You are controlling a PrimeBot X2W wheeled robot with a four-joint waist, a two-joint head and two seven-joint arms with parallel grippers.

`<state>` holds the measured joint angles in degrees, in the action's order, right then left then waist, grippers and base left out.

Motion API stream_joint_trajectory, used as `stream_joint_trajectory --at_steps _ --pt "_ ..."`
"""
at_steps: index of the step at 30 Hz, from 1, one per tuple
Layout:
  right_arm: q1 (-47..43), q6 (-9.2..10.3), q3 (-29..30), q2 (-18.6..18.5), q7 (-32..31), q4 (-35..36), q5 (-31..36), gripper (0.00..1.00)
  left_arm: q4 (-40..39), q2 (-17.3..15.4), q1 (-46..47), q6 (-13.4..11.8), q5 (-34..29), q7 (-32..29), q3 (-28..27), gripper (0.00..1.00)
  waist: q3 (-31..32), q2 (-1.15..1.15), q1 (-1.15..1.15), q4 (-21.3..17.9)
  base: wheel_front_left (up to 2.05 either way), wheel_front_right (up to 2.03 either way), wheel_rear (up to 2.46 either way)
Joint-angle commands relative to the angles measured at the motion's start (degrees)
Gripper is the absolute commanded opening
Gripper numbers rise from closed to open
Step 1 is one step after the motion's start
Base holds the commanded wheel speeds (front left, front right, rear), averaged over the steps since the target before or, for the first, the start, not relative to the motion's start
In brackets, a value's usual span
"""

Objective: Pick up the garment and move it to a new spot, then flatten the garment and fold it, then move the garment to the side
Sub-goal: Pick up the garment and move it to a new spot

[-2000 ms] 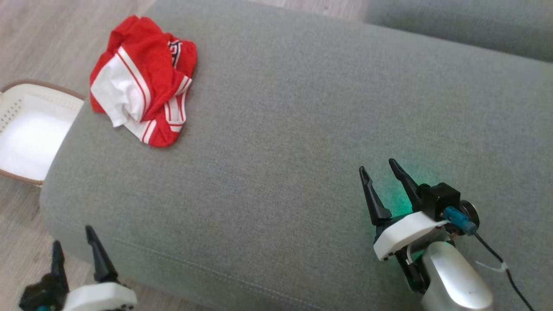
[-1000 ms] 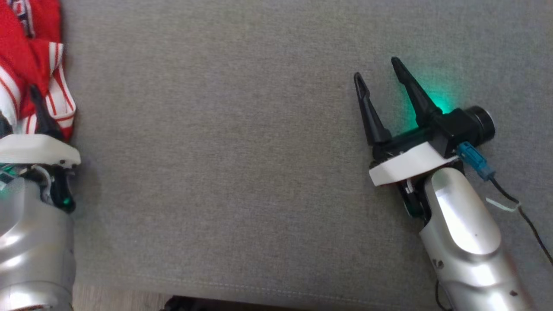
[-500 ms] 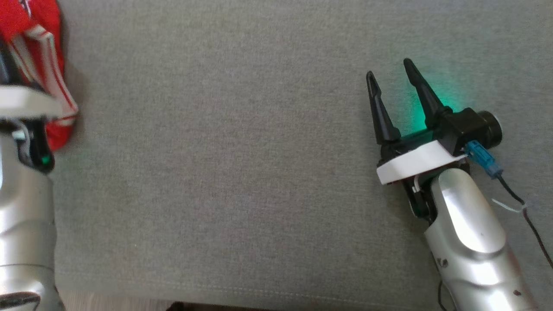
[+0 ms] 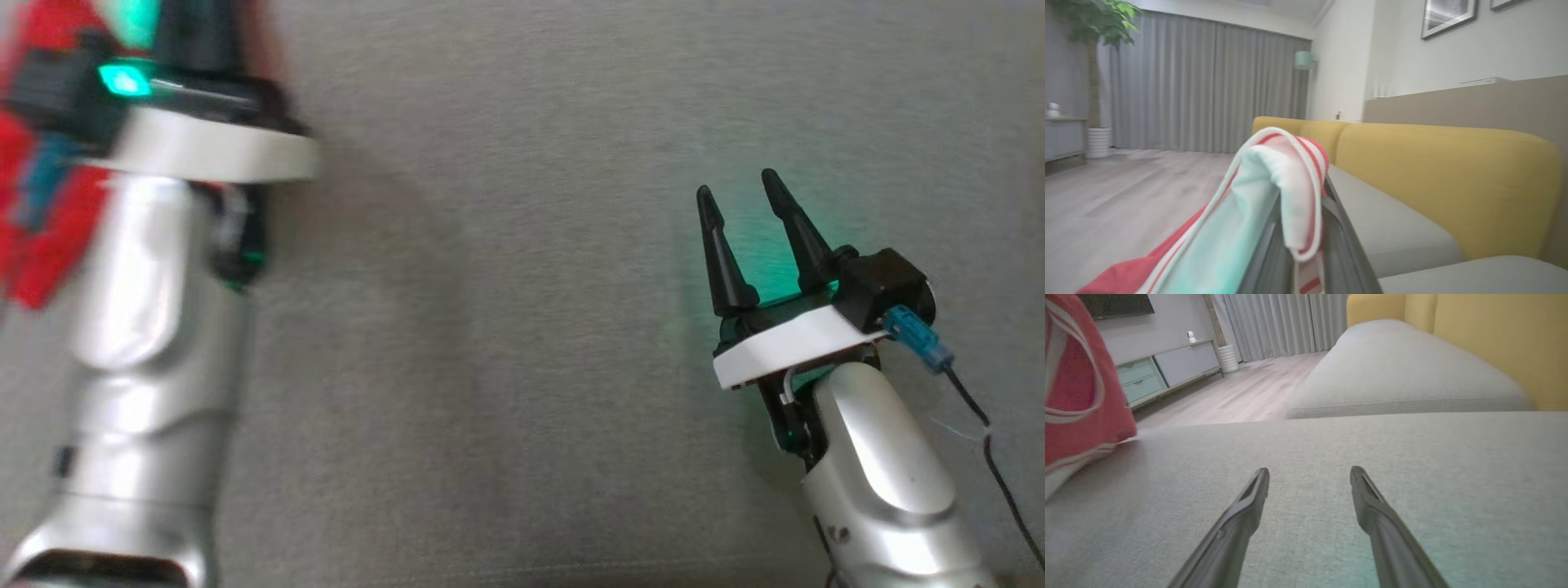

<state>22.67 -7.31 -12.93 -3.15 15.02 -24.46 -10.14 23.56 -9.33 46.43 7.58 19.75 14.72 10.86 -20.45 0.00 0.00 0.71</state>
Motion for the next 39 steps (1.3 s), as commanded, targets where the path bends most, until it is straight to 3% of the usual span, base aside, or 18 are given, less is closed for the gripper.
stream_joint_trajectory --at_steps 1,8,17,18,19,24,30,39 --pt "-0.4 -0.18 -1.5 0.3 0.0 2.1 -1.0 1.00 -2.7 0.4 0.8 -0.1 0.7 0.3 2.6 0.00 0.9 0.00 0.00 -4.0 0.00 0.00 0.00" --pt "-0.5 -0.18 -2.7 0.3 0.0 2.6 -2.9 1.00 -0.6 5.6 1.0 -0.1 4.8 0.3 17.5 0.00 0.2 0.00 0.00 -9.2 0.00 0.00 0.00" --pt "-0.4 -0.18 -3.6 0.3 0.0 2.9 -4.2 1.00 1.5 6.4 -1.0 -0.2 12.3 0.3 31.8 0.00 -0.8 0.00 0.00 -11.0 0.00 0.00 0.00" --pt "-0.3 -0.18 -3.5 0.3 0.0 2.9 -4.2 1.00 1.6 6.4 -1.1 -0.4 12.7 0.3 32.5 0.56 -0.9 0.00 0.00 -10.8 0.00 0.00 0.00" --pt "-0.1 -0.18 -3.4 0.3 0.0 2.9 -4.2 1.00 1.8 6.4 -1.3 -0.8 12.8 0.3 32.8 1.00 -0.9 0.00 0.00 -10.6 0.00 0.00 0.00" --pt "0.5 -0.18 -2.4 0.3 0.0 3.0 -3.8 1.00 2.5 6.4 -3.0 -3.1 10.7 0.3 30.2 1.00 -0.2 0.00 0.00 -8.6 0.00 0.00 0.00" --pt "0.2 -0.18 -1.7 0.3 0.0 2.9 -3.5 1.00 1.3 6.0 -9.8 -5.6 4.2 0.3 19.6 1.00 2.0 0.00 0.00 -6.4 0.00 0.00 0.00" --pt "-2.5 -0.18 -0.6 0.3 0.0 1.4 -2.5 1.00 -5.9 4.1 -25.4 -4.8 -5.6 0.3 5.3 1.00 7.8 0.00 0.00 -3.4 0.00 0.00 0.00"
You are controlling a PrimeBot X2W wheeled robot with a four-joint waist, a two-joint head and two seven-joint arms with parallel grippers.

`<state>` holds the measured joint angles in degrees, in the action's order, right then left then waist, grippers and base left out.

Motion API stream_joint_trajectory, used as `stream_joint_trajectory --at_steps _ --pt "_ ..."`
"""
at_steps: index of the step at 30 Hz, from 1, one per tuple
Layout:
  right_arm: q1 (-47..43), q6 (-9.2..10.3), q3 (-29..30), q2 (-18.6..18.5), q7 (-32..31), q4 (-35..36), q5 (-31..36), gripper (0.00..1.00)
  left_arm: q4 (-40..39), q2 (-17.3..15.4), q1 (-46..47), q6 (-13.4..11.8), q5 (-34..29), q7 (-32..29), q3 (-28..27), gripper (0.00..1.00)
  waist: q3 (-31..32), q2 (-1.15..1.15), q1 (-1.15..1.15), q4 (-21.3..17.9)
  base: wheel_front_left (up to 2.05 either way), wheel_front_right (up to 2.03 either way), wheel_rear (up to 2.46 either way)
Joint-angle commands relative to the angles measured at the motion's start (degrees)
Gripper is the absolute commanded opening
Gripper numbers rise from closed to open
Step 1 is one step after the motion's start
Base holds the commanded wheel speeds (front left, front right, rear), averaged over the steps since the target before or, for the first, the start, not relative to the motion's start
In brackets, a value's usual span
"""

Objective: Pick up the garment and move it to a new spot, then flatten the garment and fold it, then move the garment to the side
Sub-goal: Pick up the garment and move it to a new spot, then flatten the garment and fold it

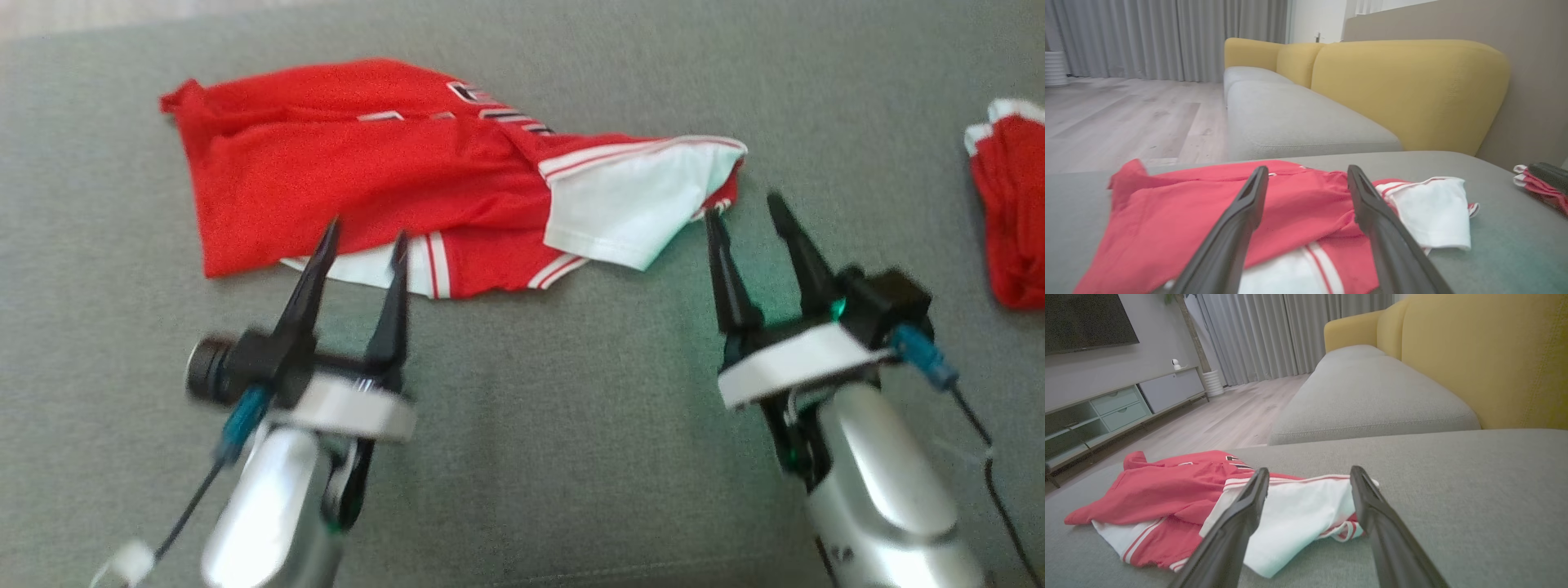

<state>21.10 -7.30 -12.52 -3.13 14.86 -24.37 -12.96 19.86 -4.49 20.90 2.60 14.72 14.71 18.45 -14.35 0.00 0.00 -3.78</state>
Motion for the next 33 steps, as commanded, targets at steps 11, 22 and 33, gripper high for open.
stream_joint_trajectory --at_steps 11,22,33 --pt "-5.9 -0.19 -0.6 0.2 0.1 -1.6 1.2 1.00 -5.4 1.2 -14.7 0.1 -3.8 0.3 -14.9 1.00 7.1 0.00 0.00 2.1 0.00 0.00 0.00" --pt "-4.7 -0.19 -1.3 0.2 0.1 -4.8 2.9 1.00 -5.3 1.6 -14.1 1.3 -3.7 0.3 -14.9 1.00 5.4 0.00 0.00 4.0 0.00 0.00 0.00" --pt "0.5 -0.19 -0.3 0.2 0.1 -12.7 5.1 1.00 -4.5 1.6 -11.9 0.2 -0.2 0.3 -10.2 1.00 0.4 0.00 0.00 9.4 0.00 0.00 0.00"
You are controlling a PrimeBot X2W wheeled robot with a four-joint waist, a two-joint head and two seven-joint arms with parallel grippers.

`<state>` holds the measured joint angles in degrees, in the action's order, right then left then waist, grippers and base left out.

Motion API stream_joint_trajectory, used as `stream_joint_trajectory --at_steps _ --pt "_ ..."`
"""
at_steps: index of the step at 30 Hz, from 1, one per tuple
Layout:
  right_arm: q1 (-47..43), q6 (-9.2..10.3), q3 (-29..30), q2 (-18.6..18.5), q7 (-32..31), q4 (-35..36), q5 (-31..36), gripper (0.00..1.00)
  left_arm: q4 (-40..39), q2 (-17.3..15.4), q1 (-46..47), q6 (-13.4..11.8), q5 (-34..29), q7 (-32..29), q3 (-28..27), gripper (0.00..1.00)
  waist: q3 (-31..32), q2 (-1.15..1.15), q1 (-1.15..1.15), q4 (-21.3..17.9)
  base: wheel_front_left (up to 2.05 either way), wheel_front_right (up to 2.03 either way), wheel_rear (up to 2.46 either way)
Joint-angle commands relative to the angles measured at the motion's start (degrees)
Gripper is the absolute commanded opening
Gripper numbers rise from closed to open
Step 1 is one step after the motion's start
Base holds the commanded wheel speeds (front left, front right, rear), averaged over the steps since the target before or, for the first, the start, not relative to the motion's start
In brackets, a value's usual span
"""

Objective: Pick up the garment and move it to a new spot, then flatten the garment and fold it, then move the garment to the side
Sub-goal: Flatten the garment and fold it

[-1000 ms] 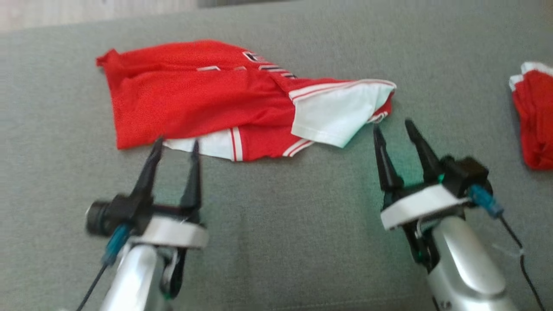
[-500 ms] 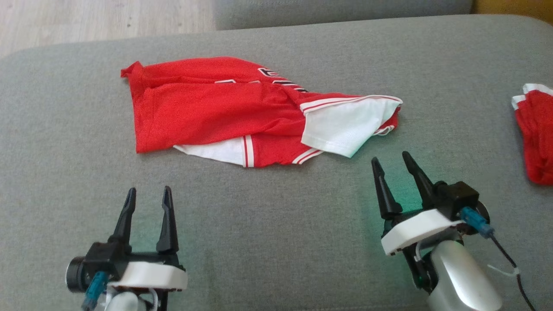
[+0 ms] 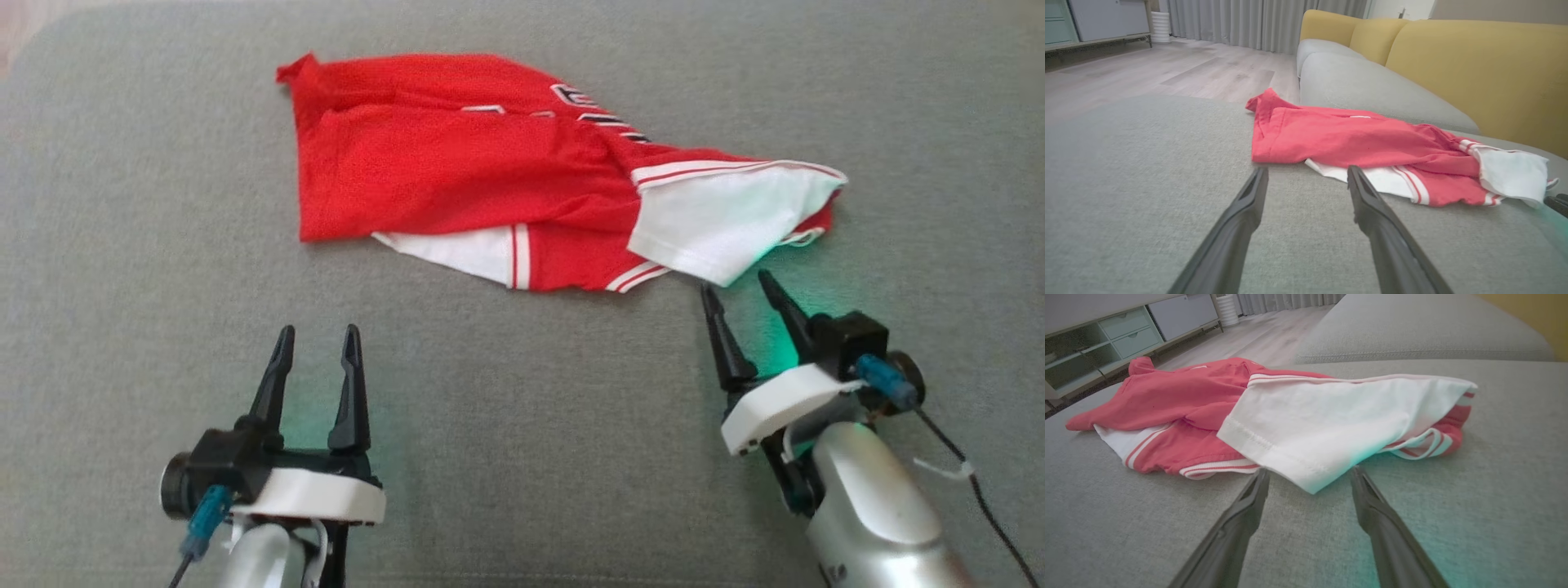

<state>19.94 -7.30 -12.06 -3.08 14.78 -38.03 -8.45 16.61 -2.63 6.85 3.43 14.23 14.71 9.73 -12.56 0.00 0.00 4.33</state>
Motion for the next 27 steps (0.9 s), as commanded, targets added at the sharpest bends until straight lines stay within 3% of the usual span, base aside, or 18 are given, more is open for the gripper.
stream_joint_trajectory --at_steps 1,10,11,12,13,22,27 --pt "2.1 -0.19 -0.3 0.2 0.2 0.5 0.8 1.00 -1.2 -0.3 2.3 -0.7 0.5 0.3 -1.3 1.00 -1.8 0.00 0.00 1.6 0.00 0.00 0.00" --pt "3.4 -0.19 2.2 0.2 0.2 0.0 1.2 1.00 -1.9 -0.3 3.8 -0.7 1.4 0.3 -0.5 1.00 -4.2 0.00 0.00 2.4 0.00 0.00 0.00" --pt "3.4 -0.19 2.1 0.2 0.2 0.7 0.9 0.84 -2.1 -0.3 4.0 -0.6 1.4 0.3 -0.3 1.00 -4.3 0.00 0.00 2.2 0.00 0.00 0.00" --pt "3.3 -0.19 2.1 0.2 0.2 1.5 0.7 0.33 -2.3 -0.3 4.2 -0.5 1.4 0.3 -0.1 1.00 -4.3 0.00 0.00 2.0 0.00 0.00 0.00" --pt "3.2 -0.19 2.2 0.2 0.2 2.5 0.4 0.00 -2.6 -0.3 4.3 -0.4 1.4 0.3 0.0 1.00 -4.2 0.00 0.00 1.8 0.00 0.00 0.00" --pt "-0.9 -0.19 4.2 0.2 0.2 9.4 0.5 0.00 -2.0 -0.2 2.8 0.0 1.4 0.3 -0.2 1.00 -0.1 0.00 0.00 -2.1 0.00 0.00 0.00" --pt "-2.4 -0.19 7.3 0.2 0.2 13.6 4.1 0.00 -1.6 -0.2 1.5 0.1 1.5 0.3 -0.4 1.00 2.4 0.00 0.00 -4.4 0.00 0.00 0.00"
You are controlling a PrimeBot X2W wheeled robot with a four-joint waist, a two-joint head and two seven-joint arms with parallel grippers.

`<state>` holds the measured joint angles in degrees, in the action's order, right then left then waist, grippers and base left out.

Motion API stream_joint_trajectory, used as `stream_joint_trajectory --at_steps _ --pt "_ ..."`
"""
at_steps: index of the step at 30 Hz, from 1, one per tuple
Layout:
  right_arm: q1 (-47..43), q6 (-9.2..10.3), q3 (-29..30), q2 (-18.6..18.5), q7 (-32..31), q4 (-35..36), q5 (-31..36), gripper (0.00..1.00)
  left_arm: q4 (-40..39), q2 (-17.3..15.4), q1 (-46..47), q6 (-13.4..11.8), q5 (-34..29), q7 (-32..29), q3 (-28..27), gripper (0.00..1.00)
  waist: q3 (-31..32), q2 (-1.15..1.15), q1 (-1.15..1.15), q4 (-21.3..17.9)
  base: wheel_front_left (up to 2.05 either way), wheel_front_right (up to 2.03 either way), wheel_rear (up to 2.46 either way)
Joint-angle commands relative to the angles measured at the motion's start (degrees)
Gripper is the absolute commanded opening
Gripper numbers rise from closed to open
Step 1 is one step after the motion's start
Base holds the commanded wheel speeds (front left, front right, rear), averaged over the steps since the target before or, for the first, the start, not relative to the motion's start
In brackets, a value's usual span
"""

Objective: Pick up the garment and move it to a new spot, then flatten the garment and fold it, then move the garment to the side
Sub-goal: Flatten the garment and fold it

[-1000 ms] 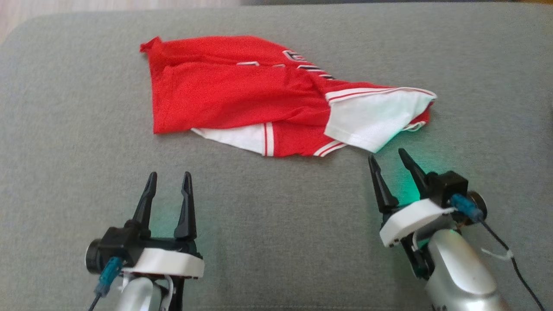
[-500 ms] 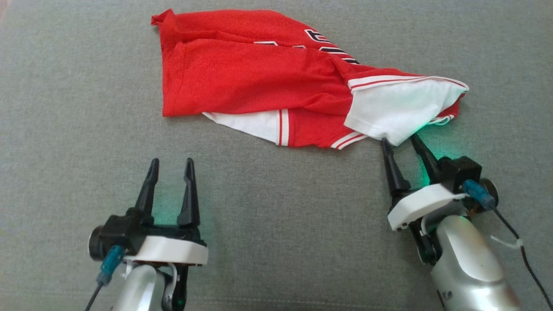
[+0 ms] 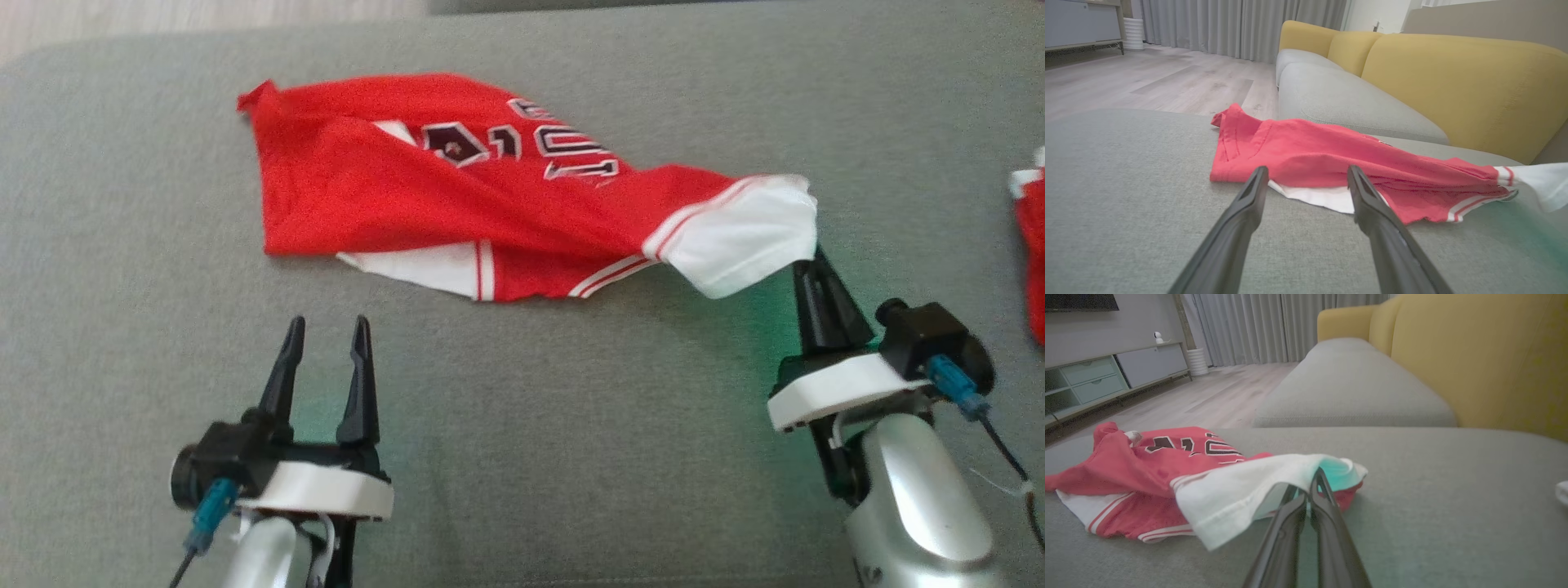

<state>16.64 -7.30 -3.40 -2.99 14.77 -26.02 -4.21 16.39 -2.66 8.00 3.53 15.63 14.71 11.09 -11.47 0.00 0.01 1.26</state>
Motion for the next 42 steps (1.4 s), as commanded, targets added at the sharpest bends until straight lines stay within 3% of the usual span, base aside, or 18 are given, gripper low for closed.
stream_joint_trajectory --at_steps 1,10,11,12,13,25,31,42 --pt "0.5 -0.19 -0.7 0.1 0.2 2.7 1.4 0.00 -1.3 -0.2 0.1 0.0 0.1 0.3 -1.8 1.00 2.0 0.00 -0.01 -1.8 0.00 0.00 0.00" --pt "-5.7 -0.19 0.2 -3.7 0.2 10.1 11.7 0.00 -0.1 -0.2 -2.0 -0.2 0.6 0.3 -1.4 1.00 4.8 0.00 -0.01 -4.6 0.00 0.00 0.00" --pt "-6.7 -0.19 0.3 -4.0 0.2 10.2 12.6 0.29 0.1 -0.2 -2.2 -0.2 0.5 0.3 -1.4 1.00 4.8 0.00 -0.01 -4.7 0.00 0.00 0.00" --pt "-7.8 -0.19 0.5 -4.2 0.2 9.9 13.2 0.78 0.3 -0.2 -2.3 -0.3 0.5 0.3 -1.5 1.00 4.9 0.00 -0.01 -4.8 0.00 0.00 0.00" --pt "-8.7 -0.19 0.6 -4.1 0.2 9.4 13.5 1.00 0.6 -0.2 -2.5 -0.2 0.4 0.3 -1.4 1.00 4.9 0.00 -0.01 -4.9 0.00 0.00 0.00" --pt "-9.3 -0.19 -1.8 -0.6 0.2 11.6 8.1 1.00 1.5 -0.2 -1.0 -0.3 -0.9 0.3 -2.2 1.00 2.9 0.00 -0.01 -4.6 0.00 0.00 0.00" --pt "-5.8 -0.19 -3.3 0.0 0.2 11.0 6.7 1.00 4.1 -0.2 5.5 -0.1 -0.9 0.3 -1.9 1.00 -0.9 0.00 -0.01 -4.4 0.00 0.00 0.00" --pt "-1.8 -0.19 -5.4 0.1 0.2 10.5 5.0 1.00 22.6 -0.2 24.1 1.7 0.9 0.3 -3.7 1.00 -6.8 0.00 -0.01 -5.3 0.00 0.00 0.00"
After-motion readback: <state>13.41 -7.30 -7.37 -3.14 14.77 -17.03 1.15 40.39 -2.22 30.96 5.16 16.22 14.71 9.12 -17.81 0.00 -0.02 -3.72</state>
